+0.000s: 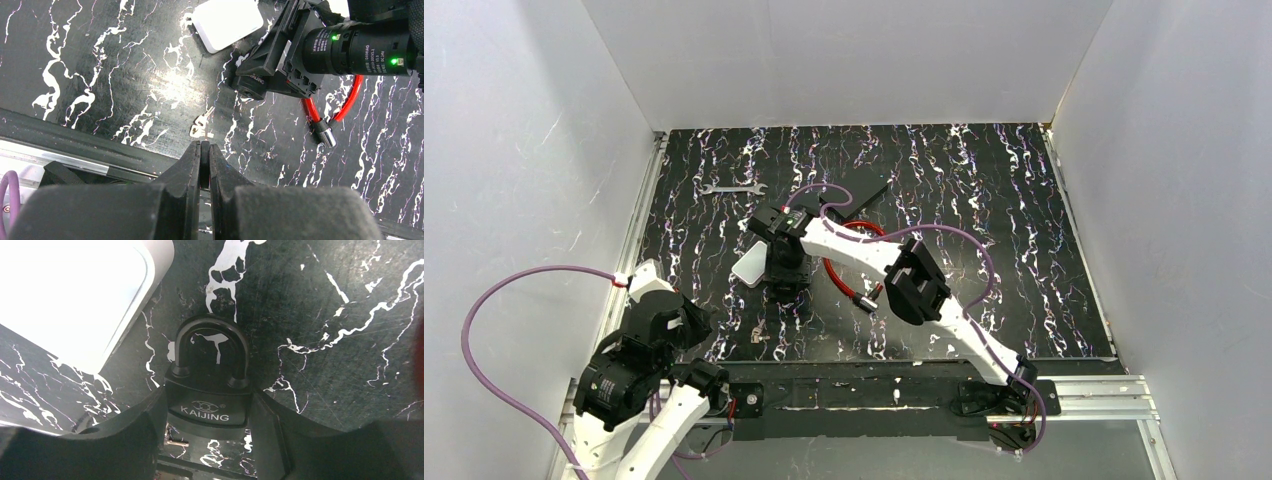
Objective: Unlock with the key
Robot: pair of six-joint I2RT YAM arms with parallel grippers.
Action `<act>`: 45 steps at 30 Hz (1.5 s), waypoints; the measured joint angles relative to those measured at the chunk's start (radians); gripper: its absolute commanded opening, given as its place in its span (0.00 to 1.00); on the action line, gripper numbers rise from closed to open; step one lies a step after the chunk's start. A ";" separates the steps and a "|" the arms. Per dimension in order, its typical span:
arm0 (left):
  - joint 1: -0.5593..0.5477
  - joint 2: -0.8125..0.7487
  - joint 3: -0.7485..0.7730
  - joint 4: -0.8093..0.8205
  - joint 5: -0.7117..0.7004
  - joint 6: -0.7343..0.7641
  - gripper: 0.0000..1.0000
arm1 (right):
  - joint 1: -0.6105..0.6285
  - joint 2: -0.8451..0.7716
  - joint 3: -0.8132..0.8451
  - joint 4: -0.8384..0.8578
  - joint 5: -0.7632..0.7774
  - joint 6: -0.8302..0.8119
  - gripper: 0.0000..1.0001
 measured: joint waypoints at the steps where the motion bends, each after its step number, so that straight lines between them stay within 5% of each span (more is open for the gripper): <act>1: 0.000 0.000 0.000 0.000 0.000 0.000 0.00 | -0.004 -0.005 -0.009 0.007 -0.008 -0.002 0.09; 3: 0.000 0.000 0.000 0.000 0.000 0.000 0.00 | -0.012 -0.024 -0.041 0.029 -0.020 -0.002 0.01; 12: 0.000 0.003 0.008 -0.013 -0.001 -0.001 0.00 | -0.094 -0.205 -0.330 0.165 -0.048 0.025 0.01; 22: 0.000 0.105 0.263 -0.053 0.013 0.026 0.00 | -0.258 -0.531 -0.470 0.327 -0.111 0.134 0.01; 30: 0.000 0.263 0.407 -0.007 0.179 0.049 0.00 | -0.284 -0.659 -0.497 0.370 -0.116 0.231 0.01; 39: 0.000 0.386 0.518 0.077 0.272 -0.007 0.00 | -0.363 -0.903 -0.769 0.373 -0.126 0.424 0.01; 45: 0.000 0.431 0.518 0.159 0.370 -0.026 0.00 | -0.383 -0.932 -0.745 0.332 -0.125 0.510 0.01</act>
